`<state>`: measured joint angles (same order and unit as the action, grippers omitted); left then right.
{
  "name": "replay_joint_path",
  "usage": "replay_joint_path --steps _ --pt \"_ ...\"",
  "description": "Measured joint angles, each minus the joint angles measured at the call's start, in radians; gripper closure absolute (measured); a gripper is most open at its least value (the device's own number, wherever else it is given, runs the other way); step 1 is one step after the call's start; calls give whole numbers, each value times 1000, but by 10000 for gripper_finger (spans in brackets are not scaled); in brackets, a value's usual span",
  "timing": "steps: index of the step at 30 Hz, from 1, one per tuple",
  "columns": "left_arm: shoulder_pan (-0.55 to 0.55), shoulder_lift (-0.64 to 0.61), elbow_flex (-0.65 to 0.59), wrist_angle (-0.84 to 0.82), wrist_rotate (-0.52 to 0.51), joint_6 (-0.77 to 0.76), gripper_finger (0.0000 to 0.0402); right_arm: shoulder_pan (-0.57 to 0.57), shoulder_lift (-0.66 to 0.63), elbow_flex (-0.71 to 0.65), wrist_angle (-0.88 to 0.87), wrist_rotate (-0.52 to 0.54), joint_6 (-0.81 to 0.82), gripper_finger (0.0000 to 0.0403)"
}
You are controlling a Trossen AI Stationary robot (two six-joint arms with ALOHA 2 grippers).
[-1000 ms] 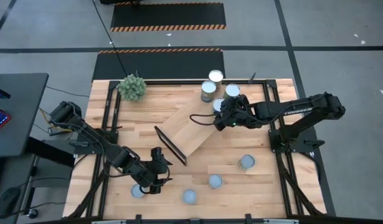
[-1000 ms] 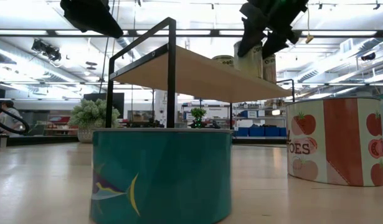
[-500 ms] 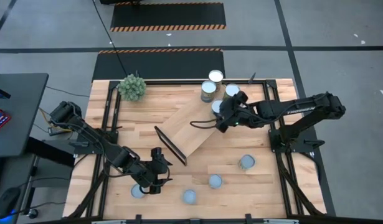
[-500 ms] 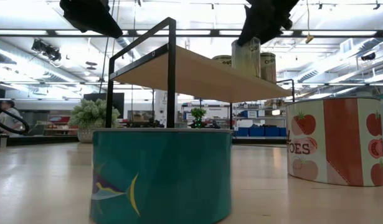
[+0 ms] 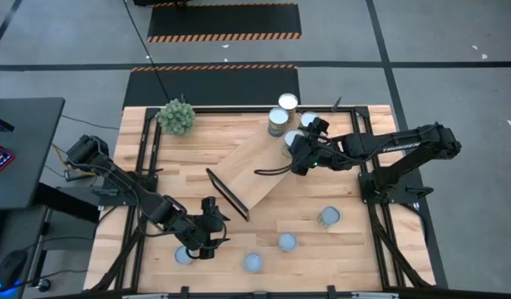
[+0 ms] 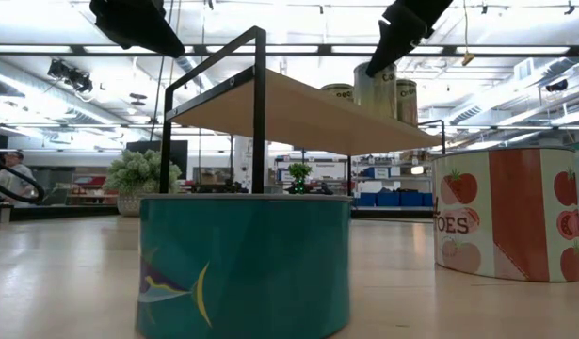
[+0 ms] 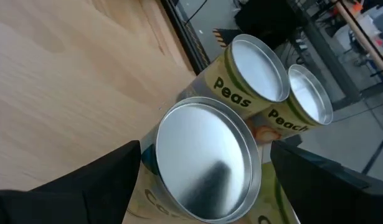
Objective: Pick and place cans onto a shelf
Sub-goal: Put the canned carrots on the shelf, then put the small canned peas can on the shelf
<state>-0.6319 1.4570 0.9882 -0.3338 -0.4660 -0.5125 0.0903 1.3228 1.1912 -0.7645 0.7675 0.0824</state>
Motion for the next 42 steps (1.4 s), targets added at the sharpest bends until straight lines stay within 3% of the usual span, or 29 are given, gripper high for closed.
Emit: replay_joint_path --steps 15,26,30,42 --pt "0 0 0 0 0 0 109 -65 1 0 0 -4 -37 48" --pt "14 -55 0 -27 68 -65 109 41 1 86 74 -10 -21 49" --pt "14 -88 0 -42 81 -86 109 98 2 86 95 -45 57 49" --pt "12 -141 0 -207 320 -228 109 268 105 85 107 -50 231 49"
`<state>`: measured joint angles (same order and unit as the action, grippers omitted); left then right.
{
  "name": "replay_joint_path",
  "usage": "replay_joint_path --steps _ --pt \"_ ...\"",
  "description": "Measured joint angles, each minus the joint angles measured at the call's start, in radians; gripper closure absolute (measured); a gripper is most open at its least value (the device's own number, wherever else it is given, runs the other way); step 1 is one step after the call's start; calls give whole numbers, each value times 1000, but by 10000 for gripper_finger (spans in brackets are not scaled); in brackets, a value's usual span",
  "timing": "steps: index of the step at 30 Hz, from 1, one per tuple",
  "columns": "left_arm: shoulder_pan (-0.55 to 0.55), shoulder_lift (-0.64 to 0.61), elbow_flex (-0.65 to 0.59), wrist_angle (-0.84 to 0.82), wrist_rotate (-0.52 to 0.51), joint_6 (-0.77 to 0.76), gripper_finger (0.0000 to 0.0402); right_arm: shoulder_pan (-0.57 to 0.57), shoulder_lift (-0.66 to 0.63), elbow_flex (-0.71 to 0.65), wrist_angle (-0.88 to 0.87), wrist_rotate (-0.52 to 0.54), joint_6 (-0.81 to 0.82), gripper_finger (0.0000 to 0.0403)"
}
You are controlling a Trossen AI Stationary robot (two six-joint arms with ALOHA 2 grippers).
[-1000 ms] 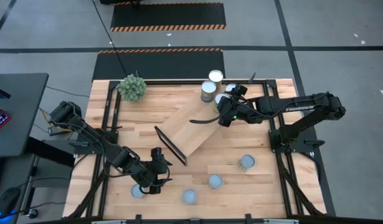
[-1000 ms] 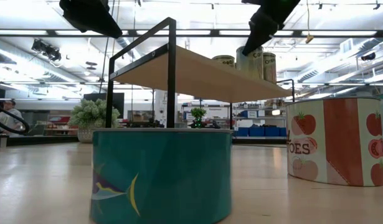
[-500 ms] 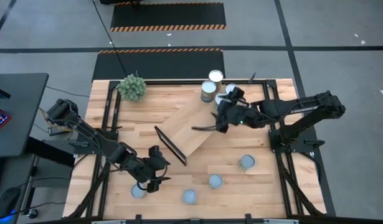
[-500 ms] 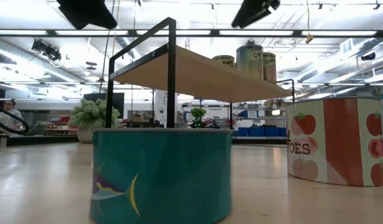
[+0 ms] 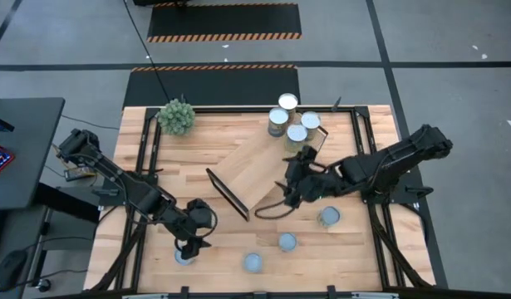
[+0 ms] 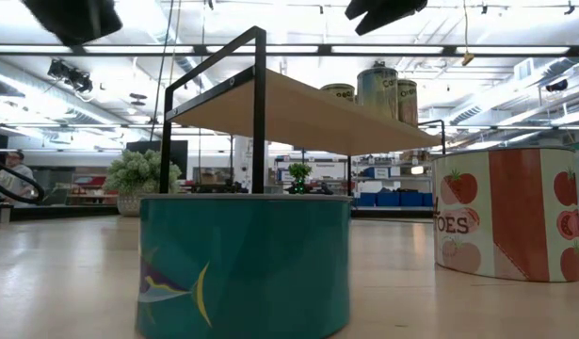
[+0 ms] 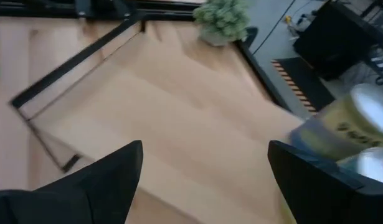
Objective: Pick and place cans onto a shelf
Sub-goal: Put the small canned peas can on the shelf
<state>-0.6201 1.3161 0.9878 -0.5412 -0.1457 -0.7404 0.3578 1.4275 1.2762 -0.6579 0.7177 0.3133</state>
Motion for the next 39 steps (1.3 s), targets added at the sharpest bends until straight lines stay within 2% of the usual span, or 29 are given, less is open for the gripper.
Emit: replay_joint_path --steps 6,12,18,25,33,39 --pt "-14 -1 0 -50 153 -77 109 74 61 -1 73 -7 58 49" --pt "-78 -1 0 -91 216 -151 109 134 85 0 136 -3 109 49" --pt "-146 -2 0 -181 224 -197 118 180 95 -1 152 2 148 49" --pt "-223 3 0 -399 190 -236 125 208 108 0 180 29 167 49" --pt "-271 13 0 -348 168 -237 79 216 110 0 187 69 167 49" --pt "-299 86 0 -343 180 -239 44 216 110 0 187 90 167 49"
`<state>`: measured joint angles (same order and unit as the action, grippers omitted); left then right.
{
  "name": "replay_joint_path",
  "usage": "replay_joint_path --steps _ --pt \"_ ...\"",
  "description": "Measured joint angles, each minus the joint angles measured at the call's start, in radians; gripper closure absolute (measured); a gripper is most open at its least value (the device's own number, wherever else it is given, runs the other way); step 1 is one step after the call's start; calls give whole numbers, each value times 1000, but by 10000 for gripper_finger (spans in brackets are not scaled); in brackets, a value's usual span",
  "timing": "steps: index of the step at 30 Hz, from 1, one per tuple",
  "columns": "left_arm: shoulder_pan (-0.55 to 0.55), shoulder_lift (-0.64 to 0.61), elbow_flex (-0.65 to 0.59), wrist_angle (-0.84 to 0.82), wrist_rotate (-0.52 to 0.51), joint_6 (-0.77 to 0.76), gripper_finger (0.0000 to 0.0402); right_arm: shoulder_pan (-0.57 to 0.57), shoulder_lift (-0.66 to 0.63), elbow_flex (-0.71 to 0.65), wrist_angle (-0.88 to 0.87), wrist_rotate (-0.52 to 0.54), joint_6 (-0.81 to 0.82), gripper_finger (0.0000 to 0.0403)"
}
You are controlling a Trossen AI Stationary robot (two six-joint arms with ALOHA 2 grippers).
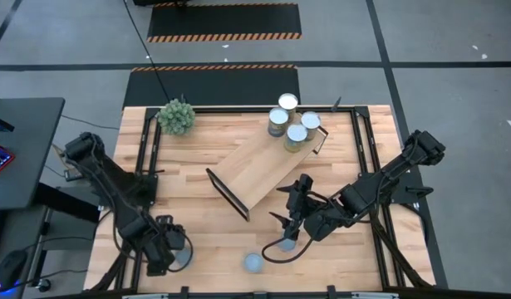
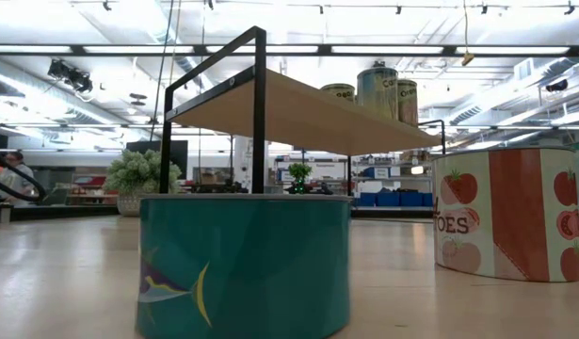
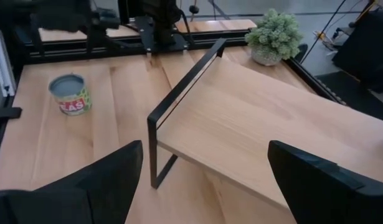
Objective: Pick and place cans onto a shelf
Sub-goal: Put the small canned peas can on the shelf
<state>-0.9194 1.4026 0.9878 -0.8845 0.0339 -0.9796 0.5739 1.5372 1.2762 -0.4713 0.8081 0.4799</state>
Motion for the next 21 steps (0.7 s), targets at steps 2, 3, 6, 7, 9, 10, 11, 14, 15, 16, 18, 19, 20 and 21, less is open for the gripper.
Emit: replay_joint_path --steps 2,3,6,7,9,10,11,14,15,16,18,19,20,21 --pt "-13 26 0 3 5 -3 43 0 0 0 0 4 0 49" --pt "-22 37 0 10 5 -4 42 0 0 0 0 4 -1 49" --pt "-48 80 0 30 2 -5 42 0 0 0 0 4 -2 49" --pt "-58 94 0 33 2 -7 42 0 0 0 0 3 -2 49" --pt "-75 124 0 42 -9 -14 42 0 0 0 0 3 -4 49" --pt "-83 139 0 47 -17 -26 42 0 0 0 0 2 -6 49" --pt "-91 152 0 52 -27 -34 42 0 0 0 0 2 -8 49" --pt "-109 184 0 84 -41 -42 42 0 0 0 0 -2 -9 49" --pt "-114 195 0 92 -42 -46 42 0 0 0 0 -2 -9 49" --pt "-119 204 0 107 -43 -46 42 0 0 0 0 -3 -9 49" --pt "-128 220 0 137 -61 -47 42 0 0 0 0 -3 -9 49" --pt "-132 228 0 146 -75 -48 42 0 0 0 0 -5 -8 49" --pt "-136 237 0 155 -90 -49 42 0 0 0 0 -6 -6 49" --pt "-139 247 0 161 -100 -49 42 0 0 0 0 -6 -3 49"
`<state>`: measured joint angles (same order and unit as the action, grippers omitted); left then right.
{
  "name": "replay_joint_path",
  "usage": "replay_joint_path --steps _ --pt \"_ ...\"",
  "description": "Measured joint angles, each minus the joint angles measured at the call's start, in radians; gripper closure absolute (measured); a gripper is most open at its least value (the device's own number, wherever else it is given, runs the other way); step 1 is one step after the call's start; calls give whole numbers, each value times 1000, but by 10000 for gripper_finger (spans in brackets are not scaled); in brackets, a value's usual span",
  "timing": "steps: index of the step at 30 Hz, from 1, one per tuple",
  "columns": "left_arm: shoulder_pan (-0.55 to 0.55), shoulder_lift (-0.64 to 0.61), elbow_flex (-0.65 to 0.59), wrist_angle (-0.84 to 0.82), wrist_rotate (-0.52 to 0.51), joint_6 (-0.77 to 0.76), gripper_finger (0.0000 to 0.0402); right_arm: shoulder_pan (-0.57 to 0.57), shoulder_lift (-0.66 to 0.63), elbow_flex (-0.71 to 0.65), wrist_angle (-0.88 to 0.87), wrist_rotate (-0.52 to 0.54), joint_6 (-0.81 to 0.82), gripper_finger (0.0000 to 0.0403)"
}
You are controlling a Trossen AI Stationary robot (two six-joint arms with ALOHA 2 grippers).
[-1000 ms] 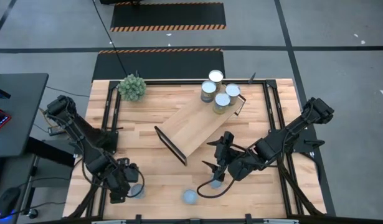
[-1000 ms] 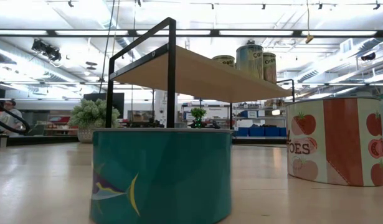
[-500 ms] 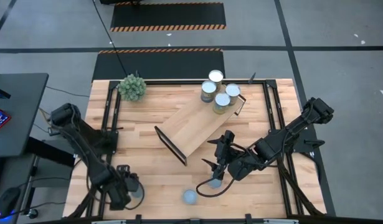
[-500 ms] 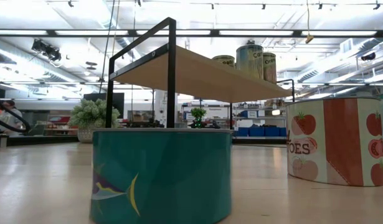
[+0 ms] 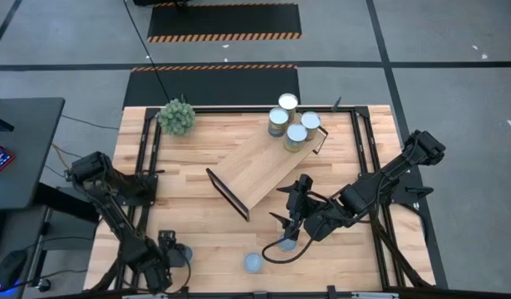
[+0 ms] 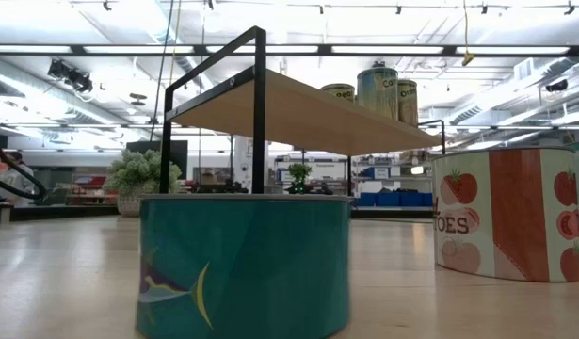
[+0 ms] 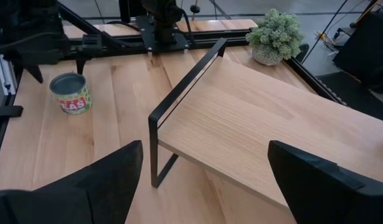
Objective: Pick and place cans onto a shelf
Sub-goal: Put the small canned peas can on the shelf
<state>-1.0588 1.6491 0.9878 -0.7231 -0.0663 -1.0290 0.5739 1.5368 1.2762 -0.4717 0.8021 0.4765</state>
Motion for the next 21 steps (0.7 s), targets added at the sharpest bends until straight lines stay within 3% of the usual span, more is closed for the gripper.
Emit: replay_joint_path --steps 21 --pt "-8 80 0 89 -259 -8 42 0 0 0 53 -4 5 49"
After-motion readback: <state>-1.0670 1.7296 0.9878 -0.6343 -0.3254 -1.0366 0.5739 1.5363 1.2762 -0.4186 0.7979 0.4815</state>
